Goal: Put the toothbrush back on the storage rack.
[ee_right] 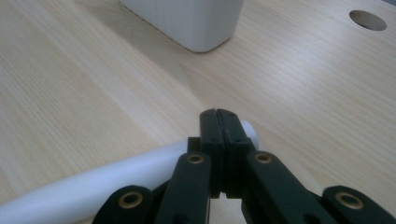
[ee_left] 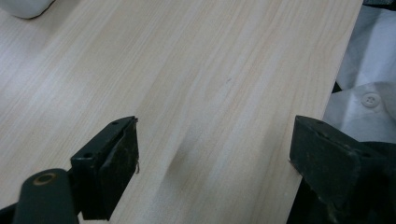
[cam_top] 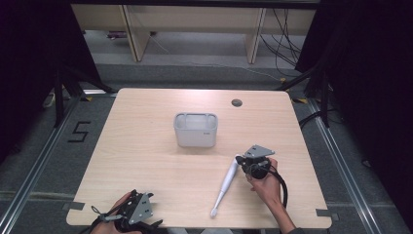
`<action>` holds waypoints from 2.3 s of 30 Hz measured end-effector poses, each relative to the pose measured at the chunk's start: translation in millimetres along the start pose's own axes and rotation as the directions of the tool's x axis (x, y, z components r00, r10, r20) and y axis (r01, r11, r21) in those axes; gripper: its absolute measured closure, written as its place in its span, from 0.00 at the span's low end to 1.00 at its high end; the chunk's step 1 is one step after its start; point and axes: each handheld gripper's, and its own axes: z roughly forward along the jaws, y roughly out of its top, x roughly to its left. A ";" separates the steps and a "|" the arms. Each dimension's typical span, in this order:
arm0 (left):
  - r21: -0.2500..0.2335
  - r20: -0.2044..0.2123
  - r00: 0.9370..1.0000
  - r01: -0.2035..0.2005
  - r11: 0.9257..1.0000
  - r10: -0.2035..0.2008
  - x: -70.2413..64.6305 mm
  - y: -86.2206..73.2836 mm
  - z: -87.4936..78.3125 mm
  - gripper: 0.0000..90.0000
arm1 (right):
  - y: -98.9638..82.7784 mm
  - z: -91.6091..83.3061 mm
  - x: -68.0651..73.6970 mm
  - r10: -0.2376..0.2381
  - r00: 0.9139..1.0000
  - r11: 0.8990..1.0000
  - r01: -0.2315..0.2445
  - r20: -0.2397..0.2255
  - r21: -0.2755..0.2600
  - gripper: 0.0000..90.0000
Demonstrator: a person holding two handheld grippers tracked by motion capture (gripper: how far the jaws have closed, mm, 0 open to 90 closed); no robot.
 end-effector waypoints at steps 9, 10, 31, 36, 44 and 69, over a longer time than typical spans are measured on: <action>0.005 -0.016 1.000 -0.003 1.000 0.004 -1.4 0.3 0.0 0.17 | 8.6 15.9 -1.8 -0.013 1.000 1.000 0.013 -0.014 0.019 1.00; 0.007 -0.006 1.000 -0.004 1.000 0.004 -0.7 0.1 0.2 0.17 | 9.3 16.8 -0.9 -0.001 1.000 1.000 0.001 -0.012 0.025 1.00; 0.001 0.002 1.000 -0.004 1.000 0.004 -1.0 0.5 -0.3 0.17 | 6.4 22.9 -1.2 0.011 0.999 0.995 -0.008 -0.033 0.095 1.00; 0.007 -0.010 1.000 -0.006 1.000 0.007 -1.9 0.5 -0.4 0.17 | 2.5 15.5 -3.9 0.020 0.999 0.993 -0.016 -0.038 0.117 1.00; 0.007 -0.015 1.000 -0.004 1.000 0.004 -1.6 0.4 0.0 0.17 | -4.0 10.7 -3.0 0.030 0.999 0.990 -0.024 -0.042 0.140 0.99; 0.006 0.005 1.000 -0.007 1.000 0.007 -0.6 0.1 -0.5 0.17 | -17.4 -13.6 7.4 0.040 0.998 0.982 -0.032 -0.039 0.184 0.98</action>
